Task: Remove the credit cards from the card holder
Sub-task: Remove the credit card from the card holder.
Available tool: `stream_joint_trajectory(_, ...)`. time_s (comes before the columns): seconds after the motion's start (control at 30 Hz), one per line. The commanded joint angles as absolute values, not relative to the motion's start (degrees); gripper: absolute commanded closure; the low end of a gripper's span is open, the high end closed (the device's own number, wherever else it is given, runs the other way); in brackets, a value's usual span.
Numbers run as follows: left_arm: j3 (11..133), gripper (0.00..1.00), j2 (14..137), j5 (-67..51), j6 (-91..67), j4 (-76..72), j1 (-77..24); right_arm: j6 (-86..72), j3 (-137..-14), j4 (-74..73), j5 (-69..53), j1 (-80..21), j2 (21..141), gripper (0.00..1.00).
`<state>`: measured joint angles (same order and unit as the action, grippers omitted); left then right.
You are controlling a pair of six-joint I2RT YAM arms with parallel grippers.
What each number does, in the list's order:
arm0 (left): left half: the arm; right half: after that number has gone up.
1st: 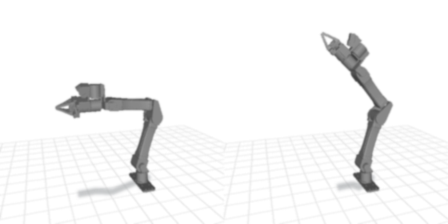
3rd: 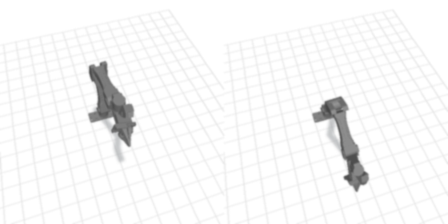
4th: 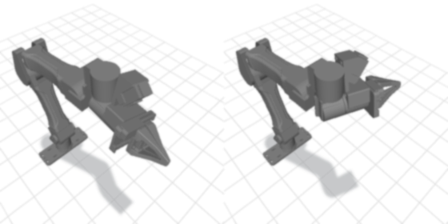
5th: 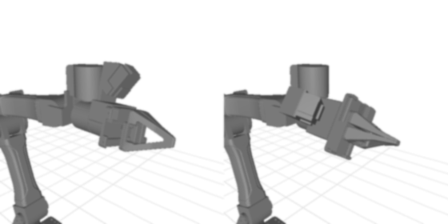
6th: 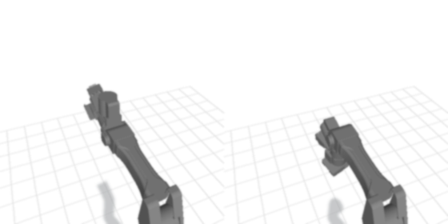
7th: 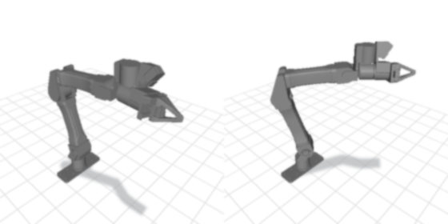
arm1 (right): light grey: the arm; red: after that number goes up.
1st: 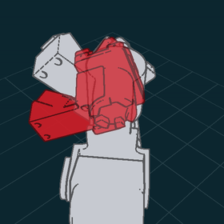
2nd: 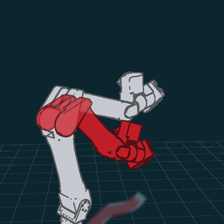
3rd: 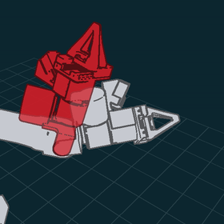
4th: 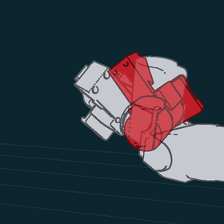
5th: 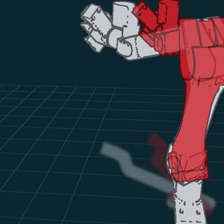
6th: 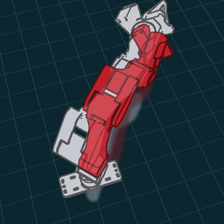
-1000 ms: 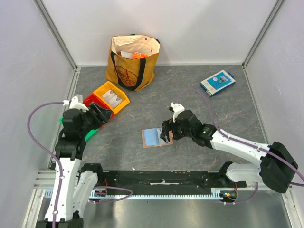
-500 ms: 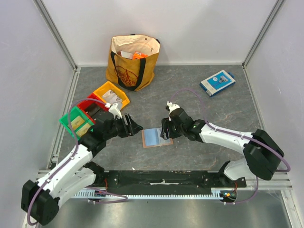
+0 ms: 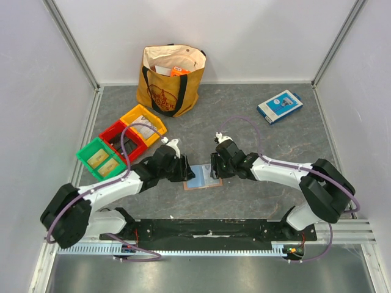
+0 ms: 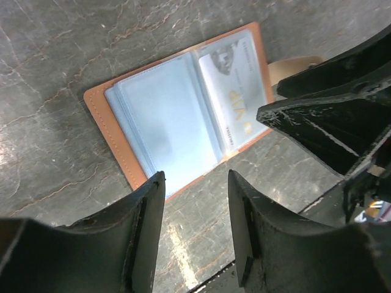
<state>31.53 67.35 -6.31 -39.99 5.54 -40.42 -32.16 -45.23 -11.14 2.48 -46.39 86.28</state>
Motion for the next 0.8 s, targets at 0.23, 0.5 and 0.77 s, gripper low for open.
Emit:
stream_joint_trajectory(0.23, 35.1, 0.65, 75.8, 2.2, -40.2, 10.1, -44.3, -32.6, -45.5, -6.7, 0.2, -45.5, 88.9, 0.53)
stream_joint_trajectory(0.5, 35.7, 0.70, 77.9, 3.3, -41.8, 13.3, -45.2, -32.1, -45.5, -6.8, -2.1, -45.2, 89.7, 0.55)
stream_joint_trajectory(0.77, 36.2, 0.73, 78.8, 4.0, -42.1, 14.1, -45.7, -32.8, -45.3, -9.0, 2.6, -45.0, 88.8, 0.53)
